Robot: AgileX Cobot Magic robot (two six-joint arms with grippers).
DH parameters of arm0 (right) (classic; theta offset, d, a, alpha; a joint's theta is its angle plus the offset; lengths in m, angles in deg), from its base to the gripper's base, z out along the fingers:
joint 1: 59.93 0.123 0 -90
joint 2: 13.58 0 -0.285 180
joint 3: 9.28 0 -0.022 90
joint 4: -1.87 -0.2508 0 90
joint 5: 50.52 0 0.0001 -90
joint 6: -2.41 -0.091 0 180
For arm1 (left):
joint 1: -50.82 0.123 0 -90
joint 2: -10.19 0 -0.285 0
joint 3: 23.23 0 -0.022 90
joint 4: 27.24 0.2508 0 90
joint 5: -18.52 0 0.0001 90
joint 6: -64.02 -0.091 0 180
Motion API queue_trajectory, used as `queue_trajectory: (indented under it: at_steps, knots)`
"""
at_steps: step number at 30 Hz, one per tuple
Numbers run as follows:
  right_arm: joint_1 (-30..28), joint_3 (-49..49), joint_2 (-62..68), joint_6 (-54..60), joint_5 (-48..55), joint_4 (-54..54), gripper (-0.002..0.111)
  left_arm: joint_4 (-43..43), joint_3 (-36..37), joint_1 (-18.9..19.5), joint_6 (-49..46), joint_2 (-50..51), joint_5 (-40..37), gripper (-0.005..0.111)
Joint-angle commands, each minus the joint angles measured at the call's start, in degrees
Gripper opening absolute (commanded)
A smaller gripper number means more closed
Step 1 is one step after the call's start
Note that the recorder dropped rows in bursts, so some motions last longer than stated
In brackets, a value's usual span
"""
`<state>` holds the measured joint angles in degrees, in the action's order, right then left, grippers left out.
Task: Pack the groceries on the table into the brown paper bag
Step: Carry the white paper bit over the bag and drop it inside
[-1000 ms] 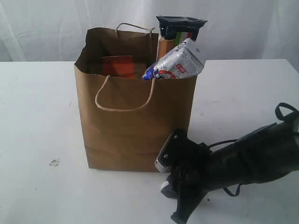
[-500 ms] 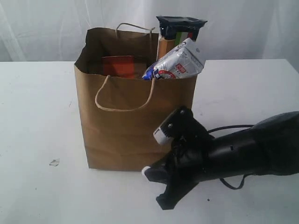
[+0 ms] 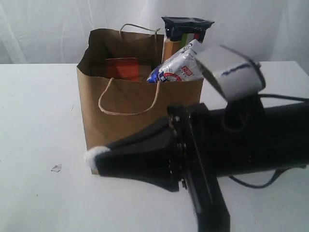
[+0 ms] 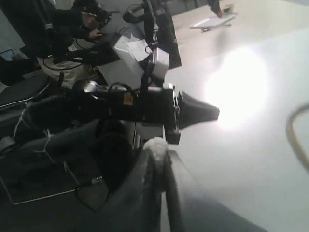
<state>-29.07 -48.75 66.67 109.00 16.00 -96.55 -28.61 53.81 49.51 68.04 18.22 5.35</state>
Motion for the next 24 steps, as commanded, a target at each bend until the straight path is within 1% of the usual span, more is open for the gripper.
queue_trajectory:
  at_steps: [1, 6, 9, 15, 21, 24]
  knots:
    - [1.2, 6.3, -0.7, 1.3, 0.2, -1.5, 0.0, -0.3, 0.2, -0.1, 0.0, -0.2, -0.2, 0.0]
    - [4.5, 14.6, -0.7, 1.3, -5.0, -1.5, 0.0, -0.3, 0.2, -0.1, 0.0, -0.2, -0.2, 0.0]
    - [6.7, 18.9, -0.6, 1.9, -10.4, -1.5, 0.0, -0.3, 0.2, -0.1, 0.0, -0.2, -0.2, 0.0]
    - [10.1, 26.7, 3.2, 11.8, -22.8, -1.5, 0.0, -0.3, 0.2, -0.1, 0.0, -0.2, -0.2, 0.0]
    - [10.4, 31.9, 9.3, 12.0, -34.8, -1.5, 0.0, -0.3, 0.2, -0.1, 0.0, -0.2, -0.2, 0.0]
    - [10.4, 32.9, 11.9, 12.0, -38.6, -1.5, 0.0, -0.3, 0.2, -0.1, 0.0, -0.2, -0.2, 0.0]
